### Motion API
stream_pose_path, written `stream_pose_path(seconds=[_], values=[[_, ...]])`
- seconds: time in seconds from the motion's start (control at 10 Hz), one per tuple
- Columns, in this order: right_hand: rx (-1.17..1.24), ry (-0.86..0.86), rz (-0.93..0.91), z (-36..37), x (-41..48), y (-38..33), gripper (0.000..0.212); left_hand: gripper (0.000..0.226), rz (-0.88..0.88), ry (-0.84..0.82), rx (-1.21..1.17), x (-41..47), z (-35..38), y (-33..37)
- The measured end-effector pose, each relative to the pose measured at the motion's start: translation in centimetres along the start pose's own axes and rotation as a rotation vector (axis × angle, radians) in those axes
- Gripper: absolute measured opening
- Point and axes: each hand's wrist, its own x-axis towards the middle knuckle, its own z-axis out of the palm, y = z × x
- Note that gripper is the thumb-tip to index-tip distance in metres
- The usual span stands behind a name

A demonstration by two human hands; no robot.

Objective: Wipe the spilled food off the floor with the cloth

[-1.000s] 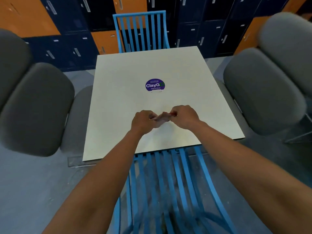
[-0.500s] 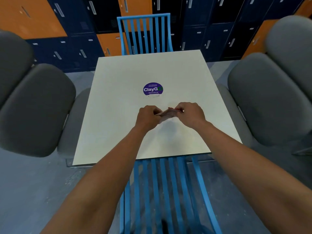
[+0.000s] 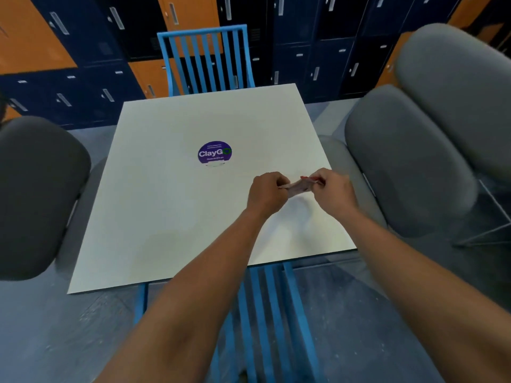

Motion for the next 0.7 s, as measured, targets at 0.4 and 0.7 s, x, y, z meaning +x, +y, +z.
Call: stream_pose_path(seconds=[0.4, 0.7], values=[[-0.221, -0.383, -0.024, 1.1, -6.9, 9.8, 0.030, 0.030, 0.025, -0.194, 0.223, -7.5, 9.4, -2.2], [-0.330, -0.442, -0.099, -2.6, -6.3, 4.3, 0.052, 0.031, 0.055, -0.089, 0.328, -10.9, 4.0, 0.5]])
